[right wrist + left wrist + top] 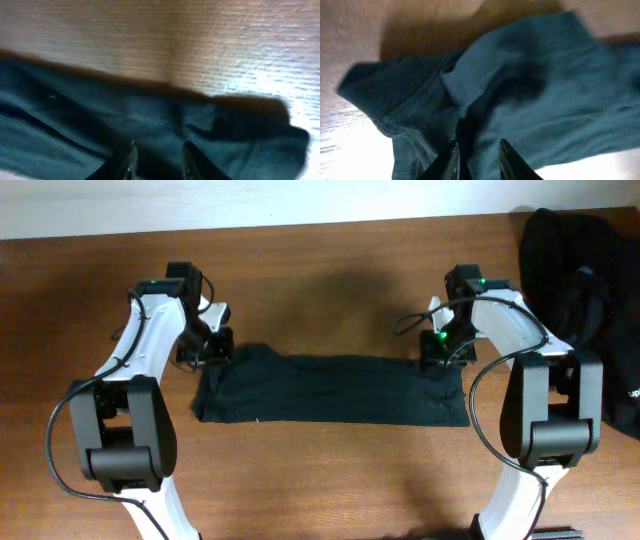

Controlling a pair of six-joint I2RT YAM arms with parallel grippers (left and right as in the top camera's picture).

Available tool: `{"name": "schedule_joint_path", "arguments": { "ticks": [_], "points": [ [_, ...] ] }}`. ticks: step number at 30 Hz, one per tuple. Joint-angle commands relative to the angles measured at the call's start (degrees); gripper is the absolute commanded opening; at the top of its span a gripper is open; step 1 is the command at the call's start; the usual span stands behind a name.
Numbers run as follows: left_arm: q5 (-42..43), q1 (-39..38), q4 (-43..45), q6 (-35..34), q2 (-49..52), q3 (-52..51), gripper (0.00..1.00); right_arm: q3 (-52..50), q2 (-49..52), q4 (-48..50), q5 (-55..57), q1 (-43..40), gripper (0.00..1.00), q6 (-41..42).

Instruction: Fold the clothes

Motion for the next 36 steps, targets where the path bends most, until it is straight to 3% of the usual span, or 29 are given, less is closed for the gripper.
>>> {"name": "schedule_joint_path", "arguments": {
  "ticks": [1,11,21,33,36],
  "points": [
    [-4.7,0.3,1.4,-1.4,-1.0,-4.0,0.27,-3.0,-1.5,1.8,-0.5,0.4,0.35,-0.3],
    [-6.4,0.8,8.7,-1.9,-1.0,-12.2,0.29,-6.8,-1.5,5.4,-0.1,0.3,0.35,-0.4],
    [-6.3,3.1,9.4,-1.9,-1.0,-12.5,0.29,-6.8,-1.5,5.3,1.5,0.2,0.35,-0.4],
    [-5.6,4.6,0.2,-3.5,-1.3,8.8,0.33,-6.8,-1.5,5.3,1.9,0.2,0.35,-0.4],
    [-1.6,4.2,-0.9,-3.6,-1.3,11.8,0.34,-6.8,-1.5,5.4,1.9,0.2,0.35,-0.4]
  ]
}}
